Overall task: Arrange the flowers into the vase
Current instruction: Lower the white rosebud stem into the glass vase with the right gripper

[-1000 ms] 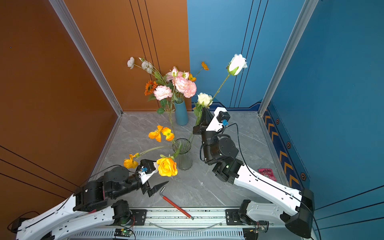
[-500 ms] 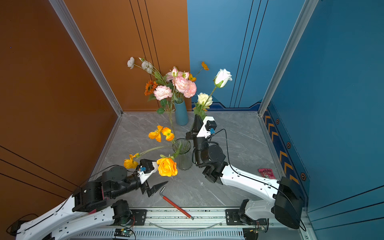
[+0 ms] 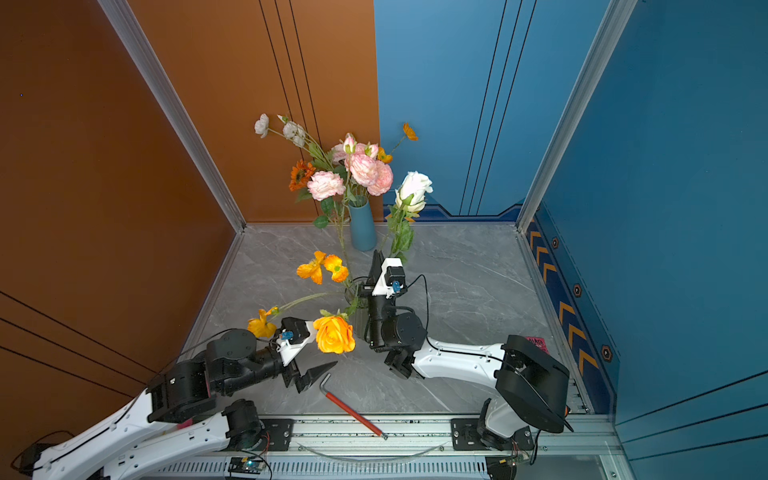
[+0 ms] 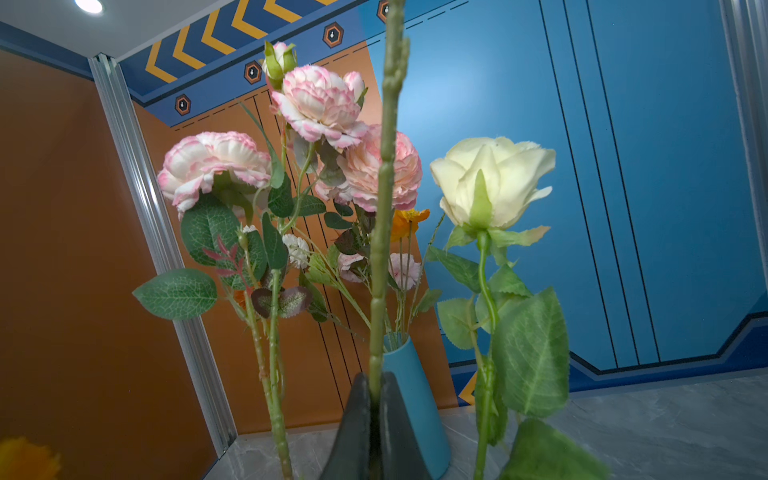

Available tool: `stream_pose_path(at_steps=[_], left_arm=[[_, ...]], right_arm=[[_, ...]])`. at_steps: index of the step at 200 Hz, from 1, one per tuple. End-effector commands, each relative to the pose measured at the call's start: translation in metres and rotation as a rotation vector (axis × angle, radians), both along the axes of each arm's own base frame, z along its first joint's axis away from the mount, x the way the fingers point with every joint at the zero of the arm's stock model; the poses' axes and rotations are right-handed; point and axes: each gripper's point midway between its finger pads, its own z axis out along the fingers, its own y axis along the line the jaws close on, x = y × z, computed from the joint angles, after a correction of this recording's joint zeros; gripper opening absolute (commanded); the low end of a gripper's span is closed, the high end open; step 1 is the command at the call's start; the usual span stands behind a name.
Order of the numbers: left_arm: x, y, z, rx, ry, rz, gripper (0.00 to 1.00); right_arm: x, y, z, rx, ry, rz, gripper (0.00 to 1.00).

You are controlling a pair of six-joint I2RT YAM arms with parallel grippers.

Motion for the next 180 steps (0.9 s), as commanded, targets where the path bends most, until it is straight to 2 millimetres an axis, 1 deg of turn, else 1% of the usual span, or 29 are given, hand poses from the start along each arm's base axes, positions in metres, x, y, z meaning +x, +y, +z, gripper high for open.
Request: stream_pose_path(at_steps=[1,41,74,116,133,144,180], left_arm=[[0.0,-0.002,0.003,-0.024,0.008,-0.009,0.98],[-0.001,-0.003,0.003,-0.028,0.015,-0.015,0.98],[0.0,-0.004,0.003,-0.031,0.016,-0.015,0.98],[0.0,-0.004,0.003,-0.033,0.023,-0.017,0.98],[0.001,-0.004,0.003,-0.034,0.024,-0.016,0.98],[0.001,-0.004,0.004,-0.036,0.024,-0.016,0.98],[0.0,-0.004,0.003,-0.037,0.027,-0.02,0.98]], right_arm=[[-0.001,-0.005,-0.015,0.014,0.036,-0.046,0.02],[0.0,-0.006,-0.038,0.02,0.08,-0.059,0.05],[0.0,-0.006,-0.053,0.014,0.103,-0.059,0.05],[-0.003,0.001,-0.063,-0.012,0.115,-0.045,0.08],[-0.006,0.003,-0.067,-0.02,0.122,-0.043,0.11],[-0.007,0.003,-0.07,-0.025,0.128,-0.046,0.13],[-0.012,0.002,-0.074,-0.031,0.136,-0.044,0.17]])
